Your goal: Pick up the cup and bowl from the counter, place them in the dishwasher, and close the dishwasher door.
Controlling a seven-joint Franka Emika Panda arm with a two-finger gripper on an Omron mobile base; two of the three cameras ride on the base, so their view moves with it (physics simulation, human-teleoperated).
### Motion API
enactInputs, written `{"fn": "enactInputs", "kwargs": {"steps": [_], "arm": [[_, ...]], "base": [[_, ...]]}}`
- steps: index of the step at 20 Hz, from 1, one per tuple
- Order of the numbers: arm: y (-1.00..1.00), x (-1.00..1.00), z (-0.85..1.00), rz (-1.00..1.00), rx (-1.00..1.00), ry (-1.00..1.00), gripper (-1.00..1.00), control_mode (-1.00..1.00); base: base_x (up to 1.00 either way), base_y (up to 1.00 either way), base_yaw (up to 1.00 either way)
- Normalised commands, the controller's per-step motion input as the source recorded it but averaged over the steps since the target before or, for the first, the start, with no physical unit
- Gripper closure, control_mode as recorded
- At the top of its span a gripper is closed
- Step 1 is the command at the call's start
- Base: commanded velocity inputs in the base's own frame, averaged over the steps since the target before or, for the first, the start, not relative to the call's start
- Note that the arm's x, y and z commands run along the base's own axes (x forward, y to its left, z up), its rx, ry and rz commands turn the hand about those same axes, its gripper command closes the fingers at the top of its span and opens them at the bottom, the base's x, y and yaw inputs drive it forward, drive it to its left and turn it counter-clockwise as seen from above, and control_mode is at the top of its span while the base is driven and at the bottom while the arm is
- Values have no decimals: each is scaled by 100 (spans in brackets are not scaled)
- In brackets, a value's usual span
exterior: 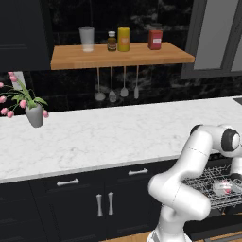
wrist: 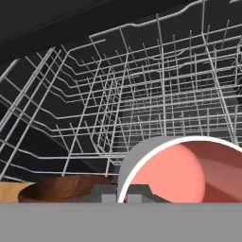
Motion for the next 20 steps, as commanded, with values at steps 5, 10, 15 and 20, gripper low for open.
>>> {"fn": "enactInputs", "kwargs": {"steps": [5, 10, 15, 20], "arm": [[-5, 58, -9, 0, 0, 3, 100, -100], [0, 13, -50, 0, 0, 8, 100, -100], [0, -15, -54, 0, 0, 9, 100, -100], [0, -1, -1, 0, 0, 1, -100, -100]], "base": [[0, 0, 0], [0, 0, 0], [0, 0, 0], [0, 0, 0]]}}
